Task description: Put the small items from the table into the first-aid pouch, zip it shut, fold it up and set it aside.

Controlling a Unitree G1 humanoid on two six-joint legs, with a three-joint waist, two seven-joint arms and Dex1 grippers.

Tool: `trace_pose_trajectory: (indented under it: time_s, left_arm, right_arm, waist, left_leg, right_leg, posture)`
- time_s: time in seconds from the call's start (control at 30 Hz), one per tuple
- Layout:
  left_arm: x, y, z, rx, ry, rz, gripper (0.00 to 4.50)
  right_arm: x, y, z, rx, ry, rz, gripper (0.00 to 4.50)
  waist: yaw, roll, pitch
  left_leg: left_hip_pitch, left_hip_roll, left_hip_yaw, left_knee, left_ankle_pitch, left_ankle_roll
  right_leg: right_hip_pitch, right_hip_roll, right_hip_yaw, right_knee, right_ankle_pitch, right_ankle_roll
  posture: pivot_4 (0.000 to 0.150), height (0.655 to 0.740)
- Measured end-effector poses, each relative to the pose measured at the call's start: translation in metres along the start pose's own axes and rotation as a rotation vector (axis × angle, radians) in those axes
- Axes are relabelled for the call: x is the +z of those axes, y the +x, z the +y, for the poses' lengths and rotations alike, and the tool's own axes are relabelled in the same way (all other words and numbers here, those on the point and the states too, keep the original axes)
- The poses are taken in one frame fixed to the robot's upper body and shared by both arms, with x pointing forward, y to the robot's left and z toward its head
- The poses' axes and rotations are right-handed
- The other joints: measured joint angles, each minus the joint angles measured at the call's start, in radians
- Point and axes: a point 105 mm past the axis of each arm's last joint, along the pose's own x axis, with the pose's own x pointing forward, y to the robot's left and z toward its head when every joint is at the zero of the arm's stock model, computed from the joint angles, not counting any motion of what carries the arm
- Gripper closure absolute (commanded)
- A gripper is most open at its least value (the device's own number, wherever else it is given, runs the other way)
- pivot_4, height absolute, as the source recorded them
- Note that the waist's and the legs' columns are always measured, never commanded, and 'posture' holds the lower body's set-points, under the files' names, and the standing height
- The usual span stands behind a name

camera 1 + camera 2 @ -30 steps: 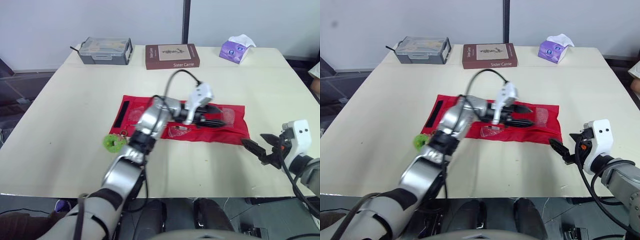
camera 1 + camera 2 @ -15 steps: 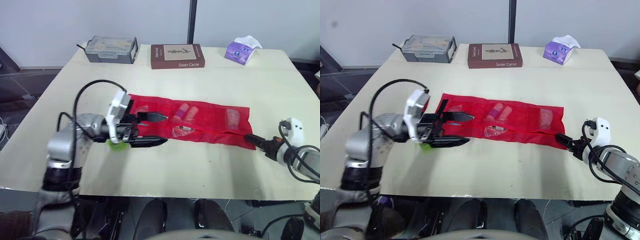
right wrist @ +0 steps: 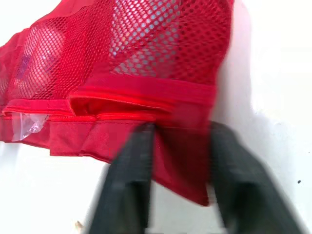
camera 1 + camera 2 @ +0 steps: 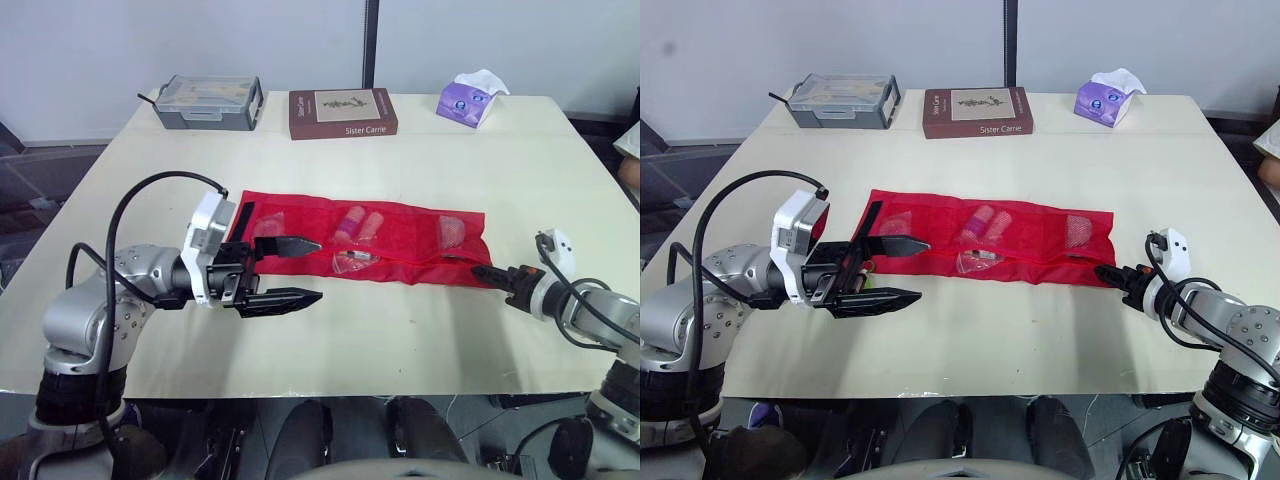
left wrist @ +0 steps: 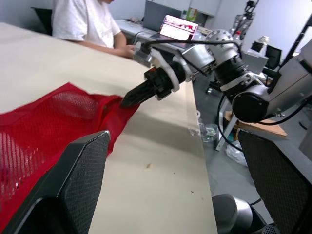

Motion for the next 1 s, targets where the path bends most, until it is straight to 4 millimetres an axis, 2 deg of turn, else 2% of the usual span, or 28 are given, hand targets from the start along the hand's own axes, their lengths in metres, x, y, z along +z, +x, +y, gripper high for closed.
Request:
trace_pose_trajectory:
  time_s: [0.07,0.17,0.27,0.33,0.47,0.57,0.7,0.8,0.83,0.9,1.0]
  left_arm:
    - [-0.002,-0.001,0.001,0.015,-0.003,-0.001,0.0]
    - [-0.005,-0.001,0.002,0.029,-0.01,0.0,0.0]
    - [-0.006,-0.001,0.003,0.04,-0.014,0.001,0.0]
    - [-0.006,0.0,0.003,0.038,-0.017,0.001,0.0]
    - [-0.001,0.005,0.0,0.0,-0.016,-0.026,0.0]
    - [0.009,0.011,-0.002,-0.03,0.011,-0.039,0.0]
    - [0.007,0.013,0.005,0.007,-0.004,-0.03,0.0]
    - [-0.002,0.006,0.023,0.125,-0.08,-0.002,0.0]
    - [-0.009,-0.002,0.032,0.194,-0.145,0.014,0.0]
    - [-0.018,-0.012,0.044,0.271,-0.239,0.028,0.0]
    - [-0.031,-0.023,0.067,0.402,-0.403,0.083,0.0]
  right_arm:
    - [0.002,-0.002,-0.001,-0.01,-0.013,-0.009,4.44]
    - [0.014,-0.016,-0.011,-0.096,-0.082,-0.037,4.44]
    - [0.029,-0.048,-0.041,-0.274,-0.191,-0.044,4.44]
    - [0.047,-0.072,-0.06,-0.386,-0.254,-0.067,4.44]
    - [0.062,-0.084,-0.075,-0.426,-0.317,-0.064,4.44]
    - [0.063,-0.084,-0.083,-0.421,-0.374,-0.021,3.54]
    - [0.061,-0.094,-0.085,-0.397,-0.465,0.004,1.57]
    - [0.056,-0.111,-0.07,-0.35,-0.634,0.001,0.4]
    - [0.052,-0.119,-0.054,-0.282,-0.713,-0.012,0.03]
    - [0.051,-0.127,-0.024,-0.159,-0.802,-0.075,0.03]
    - [0.036,-0.13,0.045,0.138,-0.971,-0.151,0.03]
  waist:
    - [0.0,0.0,0.0]
    - [0.007,0.001,0.0]
    - [0.024,0.001,0.001]
    - [0.026,0.001,0.001]
    - [0.022,-0.001,0.001]
    - [0.023,0.0,0.001]
    - [0.026,0.0,0.001]
    - [0.029,0.0,0.001]
    - [0.03,0.001,0.001]
    - [0.027,0.0,0.002]
    - [0.023,-0.004,0.004]
  left_leg:
    - [0.0,0.0,0.0,0.0,0.0,0.0]
    - [0.0,0.0,0.0,0.0,0.0,0.0]
    - [-0.002,-0.001,0.0,0.0,0.0,0.0]
    - [-0.003,-0.002,0.001,0.0,0.0,0.0]
    - [-0.002,-0.002,0.001,0.0,0.0,0.0]
    - [-0.001,-0.001,0.001,0.0,0.0,0.0]
    - [-0.001,-0.001,0.0,0.0,0.0,0.0]
    - [-0.003,-0.001,-0.001,-0.001,0.0,0.0]
    - [-0.003,-0.001,-0.002,-0.001,0.0,0.0]
    - [-0.003,0.0,-0.003,0.0,0.0,0.0]
    - [0.001,0.0,-0.002,0.001,0.0,0.0]
  right_leg:
    - [0.0,0.0,0.0,0.0,-0.001,0.0]
    - [0.0,-0.002,0.0,0.0,-0.002,-0.001]
    - [-0.001,-0.004,-0.001,-0.002,-0.002,-0.001]
    - [-0.001,-0.004,0.0,-0.004,-0.002,-0.001]
    - [-0.001,-0.002,0.0,-0.004,-0.003,0.001]
    - [0.0,-0.001,0.001,-0.003,-0.003,0.001]
    - [-0.001,0.0,0.001,-0.002,-0.003,0.001]
    - [-0.001,-0.001,0.0,-0.003,-0.002,0.005]
    - [-0.001,0.0,-0.001,-0.003,-0.002,0.007]
    - [-0.001,0.001,-0.001,-0.003,-0.002,0.008]
    - [0.002,0.001,-0.001,-0.001,-0.002,0.007]
  posture:
    - [0.15,0.74]
    - [0.15,0.74]
    - [0.15,0.74]
    - [0.15,0.74]
    - [0.15,0.74]
    - [0.15,0.74]
    - [0.15,0.74]
    - [0.15,0.74]
    - [0.15,0.74]
    - [0.15,0.74]
    - [0.15,0.74]
